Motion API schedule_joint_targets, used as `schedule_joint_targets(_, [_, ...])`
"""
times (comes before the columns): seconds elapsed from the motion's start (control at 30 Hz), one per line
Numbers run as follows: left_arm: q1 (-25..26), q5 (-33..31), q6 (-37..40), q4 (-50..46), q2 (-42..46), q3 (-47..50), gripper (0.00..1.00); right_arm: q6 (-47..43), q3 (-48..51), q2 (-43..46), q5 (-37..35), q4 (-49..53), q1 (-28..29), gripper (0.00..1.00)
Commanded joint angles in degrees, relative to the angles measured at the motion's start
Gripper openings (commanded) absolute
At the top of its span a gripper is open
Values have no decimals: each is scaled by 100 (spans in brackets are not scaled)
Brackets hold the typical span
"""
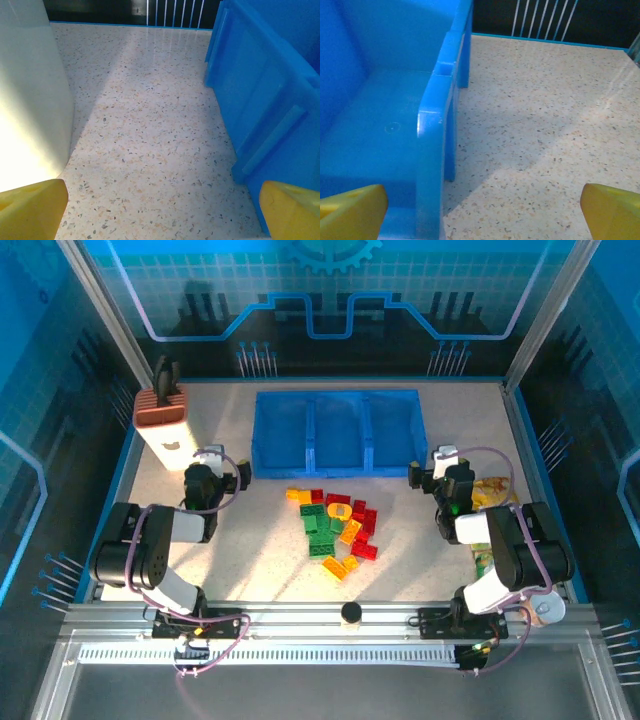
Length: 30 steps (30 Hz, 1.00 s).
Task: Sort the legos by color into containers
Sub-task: Pick up the lego from the center of the table.
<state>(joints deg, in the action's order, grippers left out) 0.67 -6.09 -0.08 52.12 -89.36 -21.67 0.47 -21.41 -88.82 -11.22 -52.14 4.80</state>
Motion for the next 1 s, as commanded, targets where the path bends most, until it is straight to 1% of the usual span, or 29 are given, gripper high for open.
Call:
schedule_joint_targets(0.0, [-41,148,-4,1,68,-54,99,-178,-129,55,645,100,-26,100])
schedule_joint_targets(0.97, [-40,147,-1,0,62,-49,99,-170,-147,57,710,138,-45,100])
